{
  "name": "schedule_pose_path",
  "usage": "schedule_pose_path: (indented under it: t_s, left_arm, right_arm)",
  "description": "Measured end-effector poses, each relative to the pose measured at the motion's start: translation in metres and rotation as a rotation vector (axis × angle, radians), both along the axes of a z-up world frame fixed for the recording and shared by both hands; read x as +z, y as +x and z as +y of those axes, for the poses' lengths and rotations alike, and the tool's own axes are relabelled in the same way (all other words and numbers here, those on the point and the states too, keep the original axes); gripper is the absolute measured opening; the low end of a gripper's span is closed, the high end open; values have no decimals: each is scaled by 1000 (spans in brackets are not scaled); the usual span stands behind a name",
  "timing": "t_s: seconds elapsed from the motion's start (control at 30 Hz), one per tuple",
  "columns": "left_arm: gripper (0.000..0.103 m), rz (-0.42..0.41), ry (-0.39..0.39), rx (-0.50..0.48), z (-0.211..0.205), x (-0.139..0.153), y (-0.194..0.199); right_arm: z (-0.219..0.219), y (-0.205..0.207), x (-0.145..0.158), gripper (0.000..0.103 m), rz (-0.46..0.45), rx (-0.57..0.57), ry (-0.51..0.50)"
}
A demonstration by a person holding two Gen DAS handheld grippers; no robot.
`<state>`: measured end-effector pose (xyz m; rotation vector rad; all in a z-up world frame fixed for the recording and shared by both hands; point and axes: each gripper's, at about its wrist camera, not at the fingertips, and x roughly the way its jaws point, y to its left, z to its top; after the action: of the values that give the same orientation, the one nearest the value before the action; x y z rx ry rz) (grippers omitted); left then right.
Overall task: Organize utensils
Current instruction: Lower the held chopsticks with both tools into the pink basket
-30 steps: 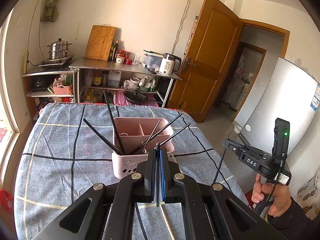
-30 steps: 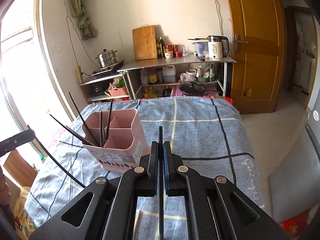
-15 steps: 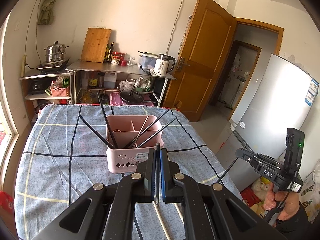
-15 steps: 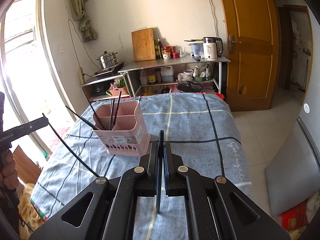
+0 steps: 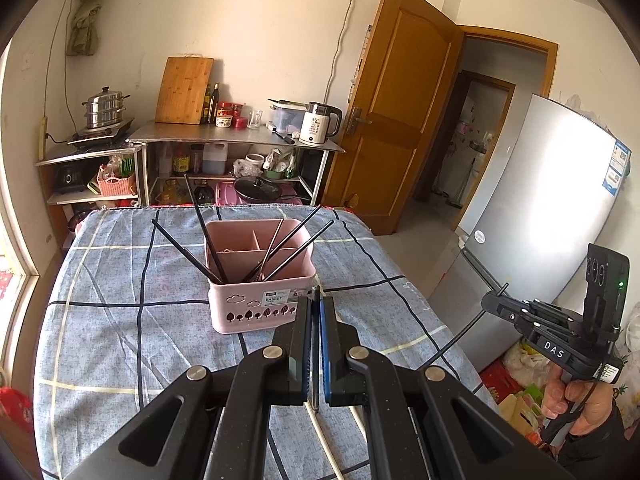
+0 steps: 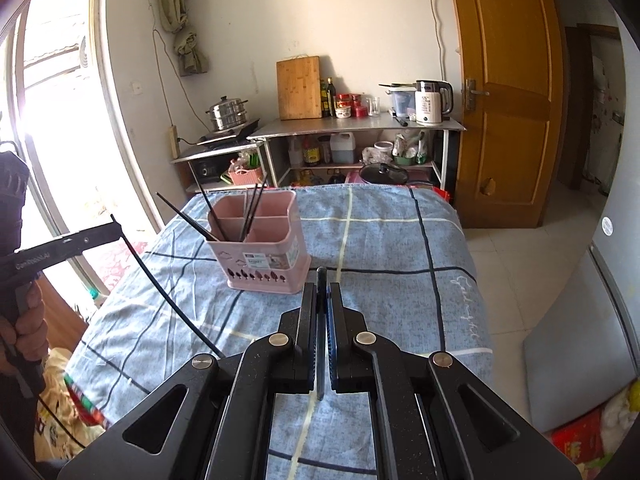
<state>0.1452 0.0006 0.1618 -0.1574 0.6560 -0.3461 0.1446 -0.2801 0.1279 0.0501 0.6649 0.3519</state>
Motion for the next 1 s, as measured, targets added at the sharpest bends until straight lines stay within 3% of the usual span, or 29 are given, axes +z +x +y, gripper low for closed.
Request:
schedule_pose_path:
  t_s: [0.47, 1.0]
  left_arm:
    - [4, -31, 24, 32, 12, 27, 27]
    - [4, -134, 34, 91, 31, 95, 72]
  right_arm:
    - [40, 27, 35, 4, -115, 82, 98]
    - [81, 80, 78, 4, -216, 90, 209]
